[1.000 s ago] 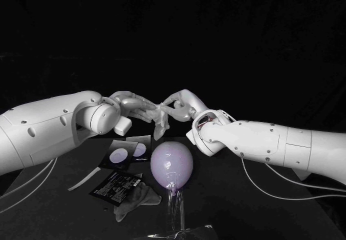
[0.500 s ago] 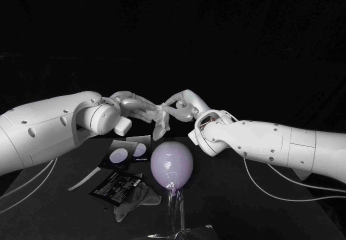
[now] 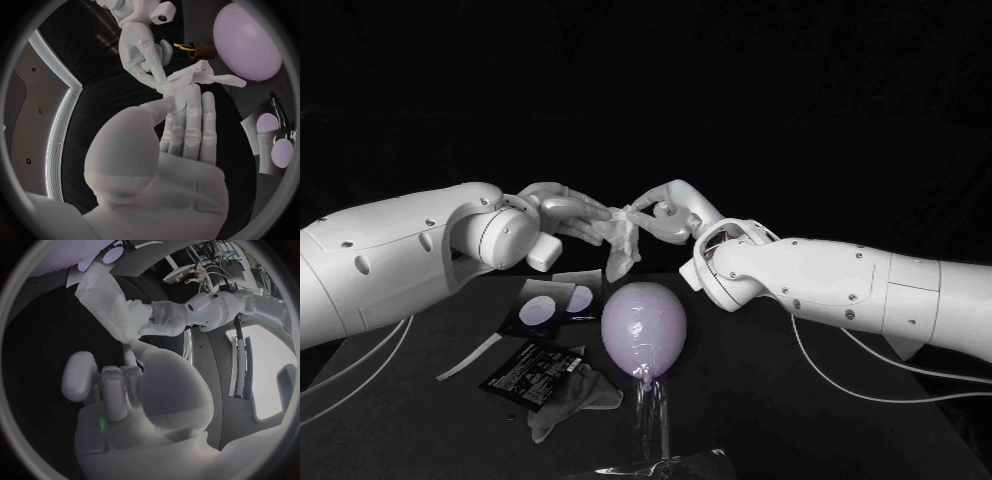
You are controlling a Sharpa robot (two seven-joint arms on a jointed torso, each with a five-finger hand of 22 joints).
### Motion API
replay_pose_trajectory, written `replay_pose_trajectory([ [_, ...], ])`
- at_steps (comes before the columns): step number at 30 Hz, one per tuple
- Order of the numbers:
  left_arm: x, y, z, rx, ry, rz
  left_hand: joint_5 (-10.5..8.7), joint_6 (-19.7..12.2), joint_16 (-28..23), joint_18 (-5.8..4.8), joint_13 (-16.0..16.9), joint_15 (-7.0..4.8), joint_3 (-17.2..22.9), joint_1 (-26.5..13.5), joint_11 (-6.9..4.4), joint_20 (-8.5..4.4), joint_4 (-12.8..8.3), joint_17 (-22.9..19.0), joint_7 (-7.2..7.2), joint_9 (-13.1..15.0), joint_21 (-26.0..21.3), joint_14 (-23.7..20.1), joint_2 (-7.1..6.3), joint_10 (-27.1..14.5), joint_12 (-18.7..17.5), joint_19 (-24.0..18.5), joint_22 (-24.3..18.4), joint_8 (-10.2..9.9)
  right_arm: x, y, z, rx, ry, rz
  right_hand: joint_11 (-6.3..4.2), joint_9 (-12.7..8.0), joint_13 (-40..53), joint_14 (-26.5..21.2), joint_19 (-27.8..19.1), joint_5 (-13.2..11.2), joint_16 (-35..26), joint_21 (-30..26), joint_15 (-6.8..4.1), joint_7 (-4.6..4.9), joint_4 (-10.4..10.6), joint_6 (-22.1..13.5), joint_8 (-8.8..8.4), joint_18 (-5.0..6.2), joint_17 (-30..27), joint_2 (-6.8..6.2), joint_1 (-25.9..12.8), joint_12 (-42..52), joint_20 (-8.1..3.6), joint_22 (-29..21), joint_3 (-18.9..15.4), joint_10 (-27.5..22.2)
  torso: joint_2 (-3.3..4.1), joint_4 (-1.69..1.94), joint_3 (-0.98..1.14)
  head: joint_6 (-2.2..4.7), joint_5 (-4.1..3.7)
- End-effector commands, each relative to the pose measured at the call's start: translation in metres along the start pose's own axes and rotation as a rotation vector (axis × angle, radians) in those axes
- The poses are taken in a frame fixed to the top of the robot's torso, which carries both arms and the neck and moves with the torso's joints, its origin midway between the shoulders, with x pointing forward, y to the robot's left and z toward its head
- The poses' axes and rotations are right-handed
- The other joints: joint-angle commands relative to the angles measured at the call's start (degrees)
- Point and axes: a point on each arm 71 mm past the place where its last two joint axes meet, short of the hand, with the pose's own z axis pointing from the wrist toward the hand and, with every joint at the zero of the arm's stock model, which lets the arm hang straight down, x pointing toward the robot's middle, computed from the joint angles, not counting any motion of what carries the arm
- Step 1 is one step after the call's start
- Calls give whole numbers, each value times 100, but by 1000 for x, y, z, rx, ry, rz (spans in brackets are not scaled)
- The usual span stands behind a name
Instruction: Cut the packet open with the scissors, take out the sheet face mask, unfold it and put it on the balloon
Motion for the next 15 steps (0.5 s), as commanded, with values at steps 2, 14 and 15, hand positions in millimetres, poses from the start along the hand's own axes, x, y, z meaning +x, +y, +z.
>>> replay_pose_trajectory([
  [2, -4, 0, -1, 5, -11, -1, 34, 41, -18, 114, 5, -48, -33, 67, -82, -24, -14, 7, -15, 6, 21, 10, -5, 100, 19, -1, 8, 18, -2, -3, 1, 7, 20, 26, 67, -22, 1065, 620, -67, 36, 35, -68, 27, 27, 31, -74, -51, 122, 1505, 80, -89, -200, 9, -49, 86, 324, 3, 0, -1, -3, -3],
  [14, -2, 0, -1, 10, 11, 4, 35, 130, -44, 108, 4, -58, -35, 86, -102, -26, -13, 35, -55, -5, 39, 20, -1, 113, -5, -12, 20, -11, -1, -3, 1, 12, 42, 29, 118, -56, 983, 620, -114, 37, 35, -137, 74, 85, 48, -181, -142, 137, 1505, 155, -158, -312, 51, -105, 263, 266, 0, 0, -2, -5, 0],
  [15, -2, 0, -1, 10, 11, 4, 35, 136, -46, 108, 4, -58, -34, 85, -104, -26, -11, 37, -58, -8, 40, 21, 1, 114, -7, -13, 21, -15, -1, -4, 2, 12, 44, 29, 119, -57, 969, 620, -115, 37, 35, -138, 75, 85, 47, -182, -143, 137, 1505, 157, -159, -330, 52, -106, 270, 256, 0, 0, -2, -5, 0],
])
